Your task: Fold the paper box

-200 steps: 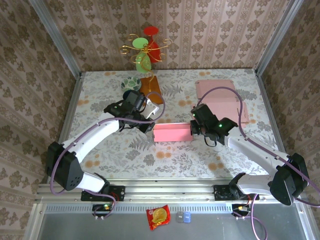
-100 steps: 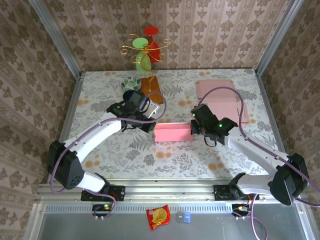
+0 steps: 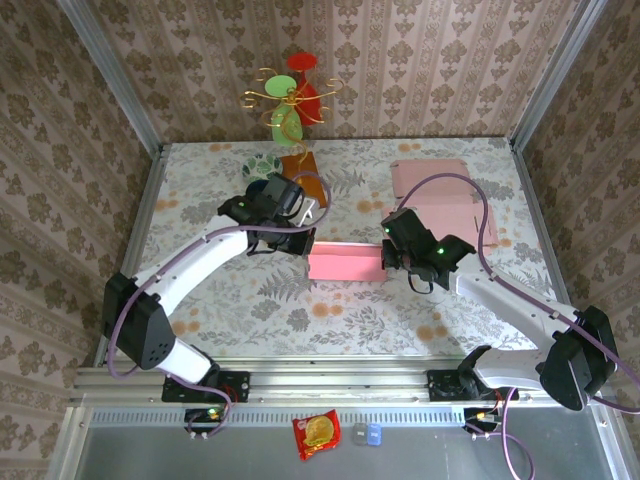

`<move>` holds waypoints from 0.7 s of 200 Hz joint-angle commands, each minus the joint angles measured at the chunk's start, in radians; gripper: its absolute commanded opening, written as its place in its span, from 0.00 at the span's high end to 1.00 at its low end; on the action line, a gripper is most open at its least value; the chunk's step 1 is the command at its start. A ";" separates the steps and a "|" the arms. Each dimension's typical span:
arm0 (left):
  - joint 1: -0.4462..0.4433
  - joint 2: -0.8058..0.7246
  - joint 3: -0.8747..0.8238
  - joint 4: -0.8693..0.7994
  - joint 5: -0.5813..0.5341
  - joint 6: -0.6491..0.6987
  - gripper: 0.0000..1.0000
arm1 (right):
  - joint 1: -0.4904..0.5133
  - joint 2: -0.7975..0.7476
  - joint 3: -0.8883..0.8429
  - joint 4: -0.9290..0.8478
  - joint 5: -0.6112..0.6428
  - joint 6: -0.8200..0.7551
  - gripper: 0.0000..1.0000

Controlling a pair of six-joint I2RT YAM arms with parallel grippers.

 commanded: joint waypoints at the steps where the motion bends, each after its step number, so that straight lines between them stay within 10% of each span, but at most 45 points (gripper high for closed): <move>1: 0.004 0.016 0.037 -0.025 0.043 -0.054 1.00 | 0.017 0.018 0.019 -0.023 -0.004 0.020 1.00; 140: 0.018 0.010 -0.021 0.029 0.051 -0.081 1.00 | 0.019 0.026 0.022 -0.020 -0.002 0.017 1.00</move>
